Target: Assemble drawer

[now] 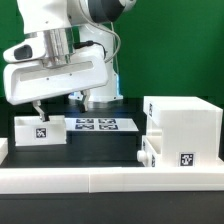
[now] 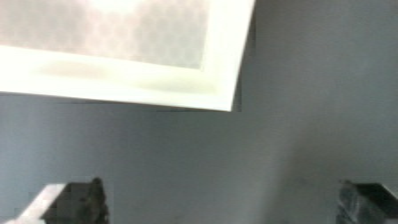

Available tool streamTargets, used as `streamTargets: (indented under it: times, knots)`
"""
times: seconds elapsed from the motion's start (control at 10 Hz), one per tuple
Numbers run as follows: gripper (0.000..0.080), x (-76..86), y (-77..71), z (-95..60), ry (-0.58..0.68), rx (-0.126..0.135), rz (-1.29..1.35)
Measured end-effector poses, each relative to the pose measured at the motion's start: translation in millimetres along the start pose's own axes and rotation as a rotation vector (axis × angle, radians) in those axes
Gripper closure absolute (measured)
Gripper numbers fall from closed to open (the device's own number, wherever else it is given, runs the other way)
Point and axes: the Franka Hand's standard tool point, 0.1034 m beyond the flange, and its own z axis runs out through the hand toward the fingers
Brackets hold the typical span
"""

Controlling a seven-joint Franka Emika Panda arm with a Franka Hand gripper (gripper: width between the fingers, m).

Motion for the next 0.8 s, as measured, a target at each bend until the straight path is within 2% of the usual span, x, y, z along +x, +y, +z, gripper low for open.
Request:
streamTargets:
  times: [0.2,0.3,0.6,0.8]
  knots:
    - [0.015,-0.4,0.4,-0.2,0.002,-0.005,-0.006]
    - [0.015,-6.8,0.6,-0.4,0.019,-0.033,-0.007]
    - [0.015,-46.8,-8.6,7.1,0.059,-0.118,0.01]
    - [0.015,-62.9,-7.9,14.6,0.067,-0.143,0.011]
